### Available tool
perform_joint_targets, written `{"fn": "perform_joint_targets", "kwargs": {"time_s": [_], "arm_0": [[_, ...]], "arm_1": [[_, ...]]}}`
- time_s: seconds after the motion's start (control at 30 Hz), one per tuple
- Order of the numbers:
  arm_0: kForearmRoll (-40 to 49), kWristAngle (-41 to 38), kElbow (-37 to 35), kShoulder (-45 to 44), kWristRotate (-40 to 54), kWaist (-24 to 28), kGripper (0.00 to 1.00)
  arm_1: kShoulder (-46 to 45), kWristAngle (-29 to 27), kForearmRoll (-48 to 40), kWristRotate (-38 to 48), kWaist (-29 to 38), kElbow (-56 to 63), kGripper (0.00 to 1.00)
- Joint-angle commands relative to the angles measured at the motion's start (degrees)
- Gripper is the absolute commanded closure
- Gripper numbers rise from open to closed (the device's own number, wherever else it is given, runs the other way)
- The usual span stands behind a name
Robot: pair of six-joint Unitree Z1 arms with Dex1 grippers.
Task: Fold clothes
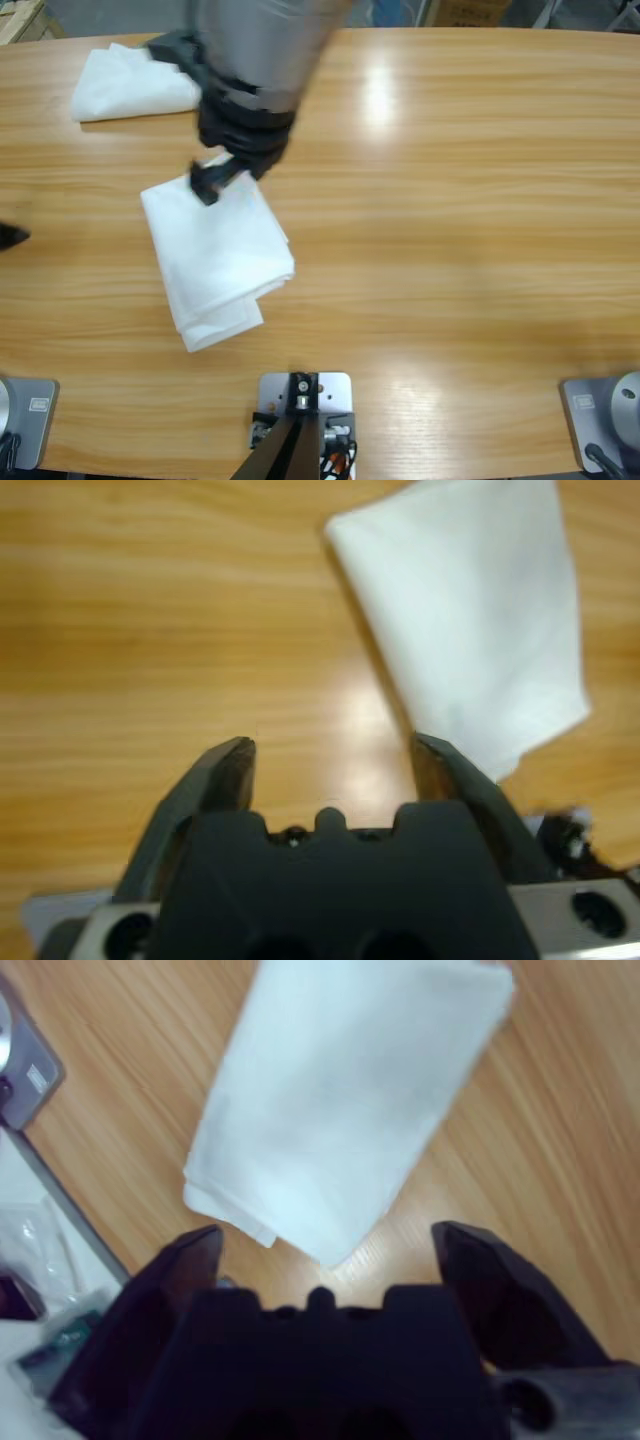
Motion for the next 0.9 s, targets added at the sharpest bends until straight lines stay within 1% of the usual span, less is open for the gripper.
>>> {"fn": "perform_joint_targets", "kwargs": {"time_s": [0.03,0.1,0.13,0.17,0.2,0.27,0.3,0.33,0.4,0.6,0.67,0.77,0.9], "arm_0": [[8.13,2.04,0.93,-8.30,1.03,-4.71,0.004],[8.05,2.32,0.92,-7.46,1.01,-4.71,0.004],[8.05,2.48,0.93,-6.90,1.03,-4.71,0.004],[7.98,2.48,0.88,-6.60,1.06,-4.71,0.004],[7.96,2.48,0.92,-6.44,1.08,-4.71,0.004],[7.61,2.48,1.62,-6.35,0.99,-4.71,0.004],[7.17,2.48,2.02,-6.25,0.99,-4.71,0.004],[6.78,2.48,2.16,-5.84,1.03,-4.71,0.004],[5.57,2.48,2.59,-4.19,1.08,-4.71,0.004],[1.95,2.39,4.96,-2.82,1.08,-4.71,0.004],[1.31,2.39,5.26,-2.31,1.08,-4.71,0.004],[0.77,2.27,5.42,-0.92,1.08,-4.71,0.004],[0.58,2.04,5.59,-0.81,1.08,-4.71,0.004]], "arm_1": [[13.73,-6.67,8.00,-11.71,4.18,-10.48,0.000],[15.36,-7.01,8.00,-12.41,4.22,-12.38,0.000],[16.07,-7.27,8.00,-14.43,4.46,-12.52,0.000],[16.89,-8.50,8.00,-18.28,4.80,-12.19,0.000],[17.10,-8.61,7.95,-21.32,4.82,-11.85,0.000],[15.98,-6.78,6.23,-29.93,4.73,-10.99,0.000],[15.49,-7.46,4.95,-32.87,4.90,-9.71,0.000],[14.94,-8.73,3.31,-33.73,5.41,-6.89,0.000],[14.57,-8.52,1.87,-34.22,6.13,-3.03,0.000],[15.17,-10.10,-2.02,-42.08,6.84,-2.69,0.000],[14.75,-10.49,-2.68,-43.24,6.84,-2.78,0.000],[15.24,-9.38,-3.19,-43.98,6.84,-2.73,0.000],[17.89,-5.94,-4.44,-44.37,6.84,-3.05,0.000]]}}
